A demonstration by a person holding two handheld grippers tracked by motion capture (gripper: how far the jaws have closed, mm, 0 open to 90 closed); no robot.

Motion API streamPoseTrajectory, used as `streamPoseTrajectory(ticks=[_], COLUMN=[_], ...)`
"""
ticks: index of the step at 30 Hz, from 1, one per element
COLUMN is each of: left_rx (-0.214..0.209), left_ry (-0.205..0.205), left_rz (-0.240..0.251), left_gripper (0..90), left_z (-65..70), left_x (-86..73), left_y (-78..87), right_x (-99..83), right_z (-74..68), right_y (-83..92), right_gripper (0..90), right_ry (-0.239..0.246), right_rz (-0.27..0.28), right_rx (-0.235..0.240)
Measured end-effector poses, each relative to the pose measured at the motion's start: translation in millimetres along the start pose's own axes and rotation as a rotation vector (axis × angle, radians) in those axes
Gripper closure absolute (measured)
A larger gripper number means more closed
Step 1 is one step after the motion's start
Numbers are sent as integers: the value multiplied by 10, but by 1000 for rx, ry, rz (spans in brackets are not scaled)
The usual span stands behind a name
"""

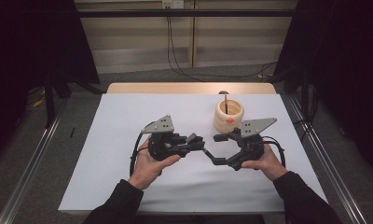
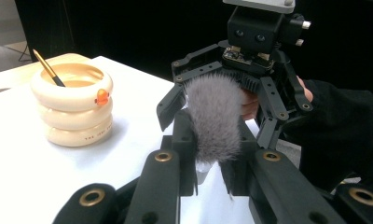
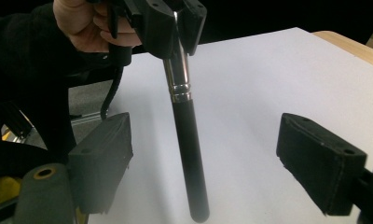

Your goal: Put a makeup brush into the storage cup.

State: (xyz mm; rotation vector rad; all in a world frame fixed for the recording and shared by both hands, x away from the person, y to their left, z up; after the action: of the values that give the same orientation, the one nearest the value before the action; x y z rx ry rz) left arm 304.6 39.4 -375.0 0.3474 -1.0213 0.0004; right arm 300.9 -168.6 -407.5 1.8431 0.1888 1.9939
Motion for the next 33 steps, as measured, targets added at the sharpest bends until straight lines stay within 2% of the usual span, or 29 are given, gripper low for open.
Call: streamPoseTrajectory(ticks=[3,6,7,9,14,18,22,25,28,33], left_rx=[-6,9,-4,2,18,21,6,13,21,12], left_ry=[0,-22,-18,-22,-15,-19,-21,-26,-21,-24], left_rz=[2,-34,-34,-43,-76,-107,-126,-151,-157,-165], left_gripper=[780,780,780,780,780,780,779,779,780,780], left_z=[10,31,37,33,9,25,43,48,50,58], left_x=[28,78,90,99,55,37,9,-13,-28,-38], left_y=[-7,-55,-68,-70,-102,-121,-151,-173,-195,-215], right_x=[2,1,2,4,-16,-26,-40,-43,-46,-52], right_z=[3,9,5,-1,-10,-33,-49,-59,-66,-81], right_y=[10,19,23,21,10,-21,-51,-60,-72,-104], right_gripper=[219,260,282,295,338,418,453,498,534,616], right_ry=[-1,-4,-2,0,-8,-8,-11,-11,-15,-17], right_rz=[1,3,8,5,-7,-20,-37,-45,-45,-48], right_rx=[10,16,21,27,51,87,109,130,145,172])
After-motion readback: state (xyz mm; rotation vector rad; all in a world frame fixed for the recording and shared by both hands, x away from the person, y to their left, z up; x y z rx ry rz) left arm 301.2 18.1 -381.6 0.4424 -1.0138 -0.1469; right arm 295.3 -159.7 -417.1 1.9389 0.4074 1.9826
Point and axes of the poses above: each handheld gripper's, and its own axes: y roughly backward along the jaws, x roughly out of its top, z roughly to its right, the point moved 4 cm from there along -y, roughly forward along the jaws, and after that the axes turned 15 degrees about y, right-handed, at the moved point
